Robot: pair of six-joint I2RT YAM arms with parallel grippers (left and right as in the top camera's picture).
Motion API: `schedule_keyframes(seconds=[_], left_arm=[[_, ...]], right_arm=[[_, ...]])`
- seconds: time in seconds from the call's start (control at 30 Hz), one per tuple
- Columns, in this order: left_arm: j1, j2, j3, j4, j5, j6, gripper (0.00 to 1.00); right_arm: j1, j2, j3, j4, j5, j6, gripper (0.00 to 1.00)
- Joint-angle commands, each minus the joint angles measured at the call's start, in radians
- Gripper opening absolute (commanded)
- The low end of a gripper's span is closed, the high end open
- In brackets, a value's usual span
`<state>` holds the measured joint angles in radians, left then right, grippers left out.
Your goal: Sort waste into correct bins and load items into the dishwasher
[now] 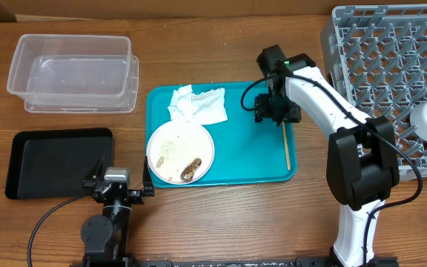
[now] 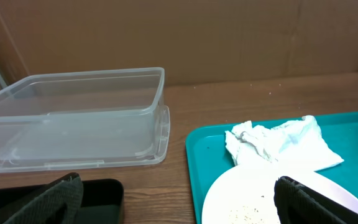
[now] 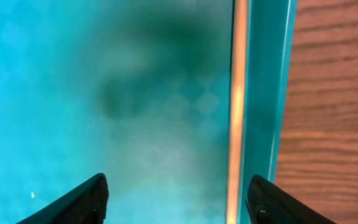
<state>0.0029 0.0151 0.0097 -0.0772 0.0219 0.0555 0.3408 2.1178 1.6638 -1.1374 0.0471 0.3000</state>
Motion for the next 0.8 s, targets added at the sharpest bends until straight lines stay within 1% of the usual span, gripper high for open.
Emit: schedule_keyframes(seconds=[0.0,0.27,0.37,0.4,0.47,0.5,0.57,0.6,0.67,0.77], left_arm=[[0.008,-0.009,-0.005,0.0,0.004,0.009,1.0],[0.008,-0.009,-0.005,0.0,0.004,0.009,1.0],[0.008,-0.009,-0.005,0.0,0.004,0.009,1.0],[0.008,-0.009,-0.005,0.0,0.004,0.009,1.0],[0.008,-0.009,-0.005,0.0,0.004,0.009,1.0],[0.008,-0.009,-0.005,0.0,0.004,0.009,1.0],[0.008,-0.009,-0.005,0.0,0.004,0.009,1.0],[0.008,-0.009,-0.005,0.0,0.004,0.009,1.0],[0.008,-0.009,-0.005,0.0,0.004,0.009,1.0],[0.008,-0.009,-0.005,0.0,0.004,0.009,1.0]], right_arm=[[-0.003,-0.016,-0.037,0.027,0.026,-0.012,0.74],[-0.003,-0.014,-0.138,0.12,0.027,-0.012,0.75],[-0.003,-0.014,-0.172,0.149,0.026,-0.011,0.73],[-0.003,-0.014,-0.177,0.149,0.022,-0.008,0.65],[-0.003,-0.014,-0.18,0.148,0.007,-0.006,0.46],[-0.002,-0.014,-0.18,0.146,-0.007,-0.003,0.34],[-0.002,-0.014,-0.174,0.142,-0.065,0.0,0.08],[-0.002,-0.015,-0.164,0.134,-0.086,0.0,0.04],[-0.007,-0.017,-0.121,0.09,-0.093,-0.001,0.04],[-0.035,-0.029,-0.009,-0.01,-0.059,-0.02,0.04]])
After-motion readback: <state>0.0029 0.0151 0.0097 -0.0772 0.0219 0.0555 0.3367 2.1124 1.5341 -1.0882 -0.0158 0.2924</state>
